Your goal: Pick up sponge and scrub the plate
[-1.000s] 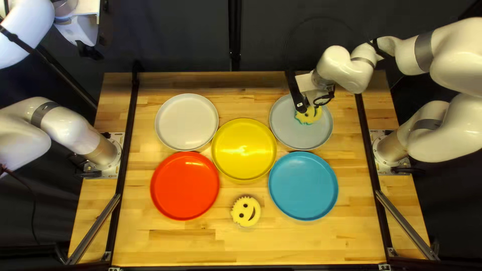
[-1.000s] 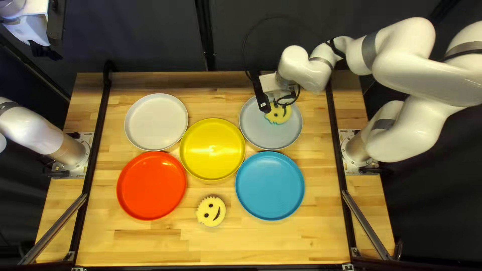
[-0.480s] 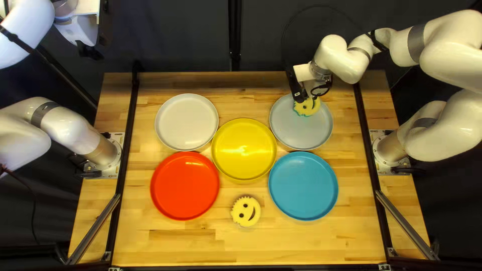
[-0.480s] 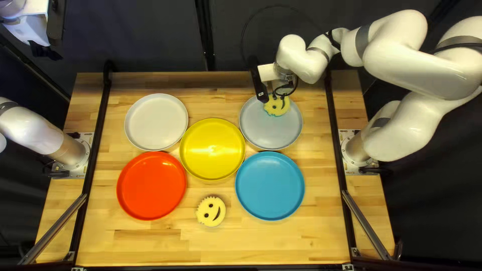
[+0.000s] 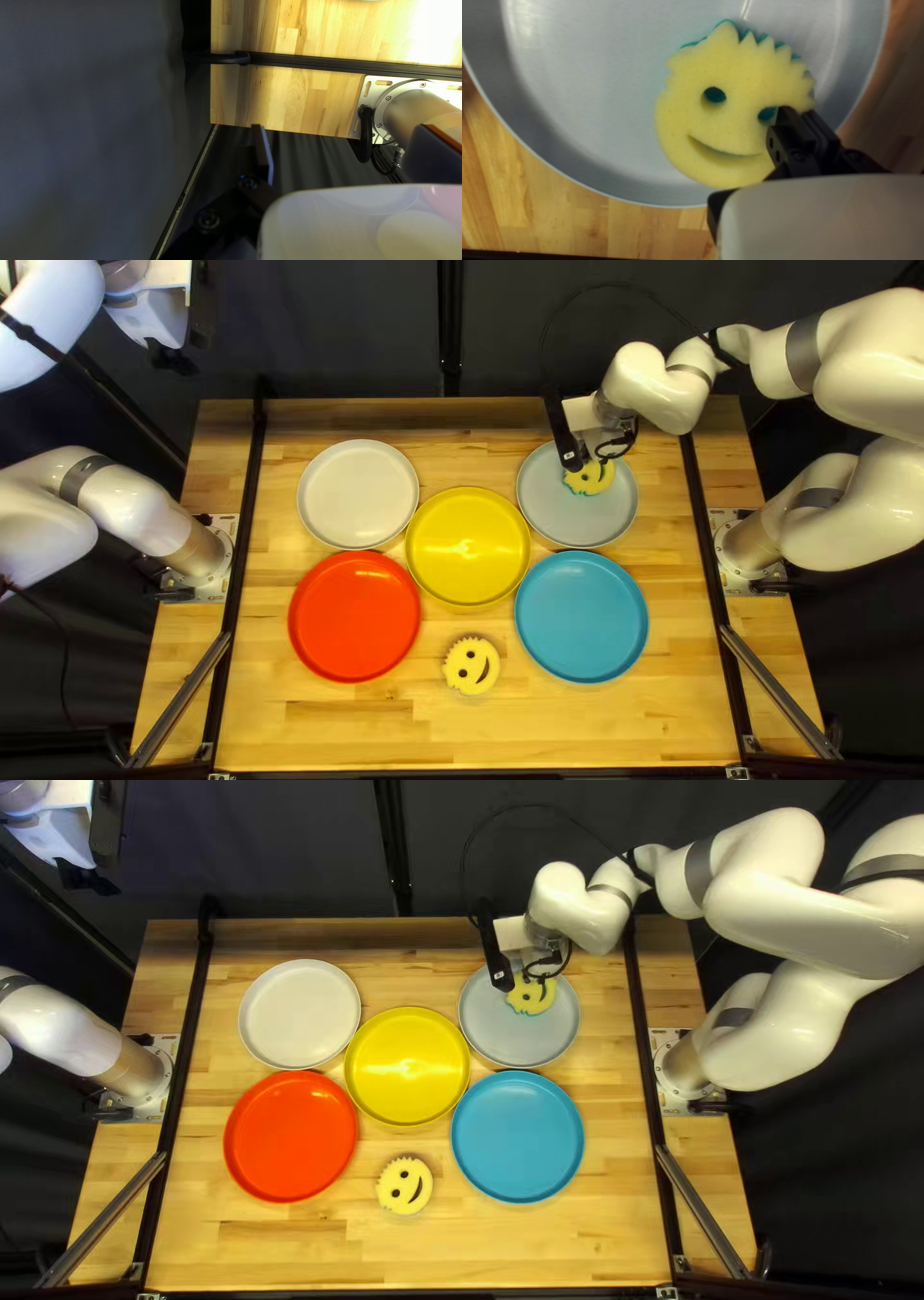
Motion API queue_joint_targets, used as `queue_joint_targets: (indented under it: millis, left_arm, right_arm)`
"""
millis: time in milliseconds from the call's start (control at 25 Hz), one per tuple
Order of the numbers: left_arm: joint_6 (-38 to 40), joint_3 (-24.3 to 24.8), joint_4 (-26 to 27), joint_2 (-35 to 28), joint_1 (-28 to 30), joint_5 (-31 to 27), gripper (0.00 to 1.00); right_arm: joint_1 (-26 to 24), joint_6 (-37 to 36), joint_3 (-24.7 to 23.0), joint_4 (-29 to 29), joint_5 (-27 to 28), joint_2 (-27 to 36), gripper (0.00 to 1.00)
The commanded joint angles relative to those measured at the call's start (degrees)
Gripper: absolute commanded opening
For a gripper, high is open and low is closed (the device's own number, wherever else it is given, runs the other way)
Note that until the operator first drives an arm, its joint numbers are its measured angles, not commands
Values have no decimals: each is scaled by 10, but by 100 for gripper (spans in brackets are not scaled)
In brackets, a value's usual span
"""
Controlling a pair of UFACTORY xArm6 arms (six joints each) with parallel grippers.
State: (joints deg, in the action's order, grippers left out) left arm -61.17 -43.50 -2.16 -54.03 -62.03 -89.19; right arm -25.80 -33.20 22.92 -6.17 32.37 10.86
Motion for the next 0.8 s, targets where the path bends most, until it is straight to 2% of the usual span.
queue_joint_targets:
  millis: [40,160,240,600,800]
  left_arm:
    - [0,0,0,0,0,0,100]
    - [0,0,0,0,0,0,100]
    - [0,0,0,0,0,0,100]
    - [0,0,0,0,0,0,100]
    - [0,0,0,0,0,0,100]
  right_arm:
    - [43,43,-19,-11,5,22,0]
    - [68,69,-16,-22,9,21,0]
    - [60,62,-12,-23,9,17,0]
    - [-44,-27,77,2,17,-74,0]
    - [-76,-63,116,17,34,-102,0]
